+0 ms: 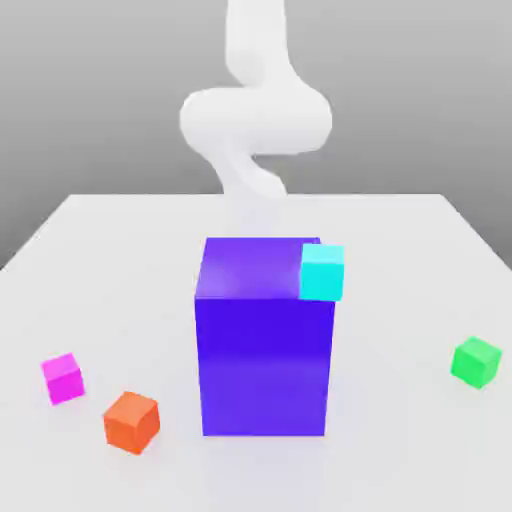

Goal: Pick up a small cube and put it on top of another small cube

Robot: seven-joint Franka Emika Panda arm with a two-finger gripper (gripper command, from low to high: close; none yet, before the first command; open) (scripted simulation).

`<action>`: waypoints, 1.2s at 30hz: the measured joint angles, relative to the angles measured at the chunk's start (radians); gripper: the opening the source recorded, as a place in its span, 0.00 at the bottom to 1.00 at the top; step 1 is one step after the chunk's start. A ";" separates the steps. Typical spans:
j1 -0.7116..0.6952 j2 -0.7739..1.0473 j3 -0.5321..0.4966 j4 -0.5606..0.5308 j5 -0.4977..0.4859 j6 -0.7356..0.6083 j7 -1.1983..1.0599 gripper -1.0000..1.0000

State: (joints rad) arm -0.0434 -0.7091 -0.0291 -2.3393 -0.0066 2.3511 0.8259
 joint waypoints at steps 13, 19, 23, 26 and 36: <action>-0.213 0.474 -0.191 -0.206 0.001 0.268 0.110 0.50; -0.320 0.695 -0.280 -0.299 0.061 0.389 0.117 0.50; -0.394 0.846 -0.278 -0.344 0.148 0.474 0.082 0.50; -0.455 0.956 -0.203 -0.328 0.240 0.554 0.016 0.50; -0.536 1.053 -0.110 -0.308 0.296 0.630 -0.027 0.00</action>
State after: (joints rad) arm -0.5793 0.3435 -0.1389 -2.6474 0.2891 2.9815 0.7990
